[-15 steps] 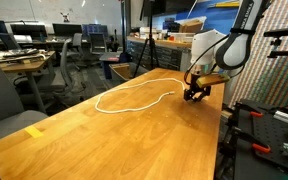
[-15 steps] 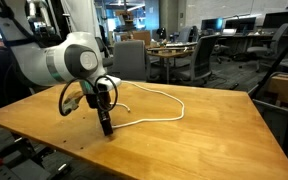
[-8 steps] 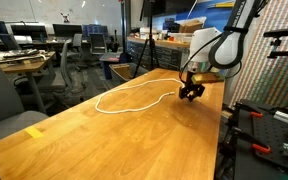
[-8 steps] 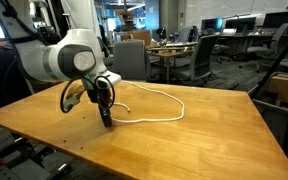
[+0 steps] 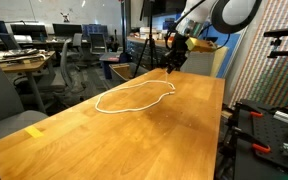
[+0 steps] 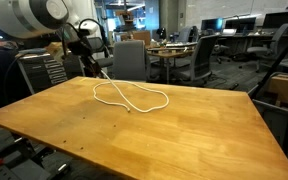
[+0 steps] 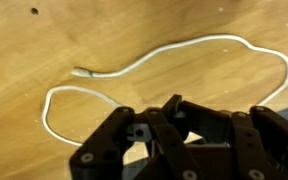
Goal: Make a knot with the cord
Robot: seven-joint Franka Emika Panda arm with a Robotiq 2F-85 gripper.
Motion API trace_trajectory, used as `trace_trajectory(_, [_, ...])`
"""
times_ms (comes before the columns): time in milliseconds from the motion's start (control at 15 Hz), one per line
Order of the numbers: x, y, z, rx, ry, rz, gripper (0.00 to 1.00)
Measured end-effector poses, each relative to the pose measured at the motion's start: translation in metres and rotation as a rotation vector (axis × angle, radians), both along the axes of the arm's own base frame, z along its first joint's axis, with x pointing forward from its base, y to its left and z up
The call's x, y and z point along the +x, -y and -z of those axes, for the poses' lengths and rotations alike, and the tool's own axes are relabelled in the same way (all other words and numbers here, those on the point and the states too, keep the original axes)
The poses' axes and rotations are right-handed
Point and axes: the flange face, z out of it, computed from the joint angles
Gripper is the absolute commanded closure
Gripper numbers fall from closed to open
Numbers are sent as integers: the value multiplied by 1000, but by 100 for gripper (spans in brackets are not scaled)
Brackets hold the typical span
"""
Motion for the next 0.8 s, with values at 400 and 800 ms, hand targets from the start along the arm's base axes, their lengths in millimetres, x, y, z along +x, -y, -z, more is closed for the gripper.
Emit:
trace_trajectory(400, [-52,-153,-83,96,157,-283,98])
trace_trajectory(800, [-127,-254,-89,202,146,-536,74])
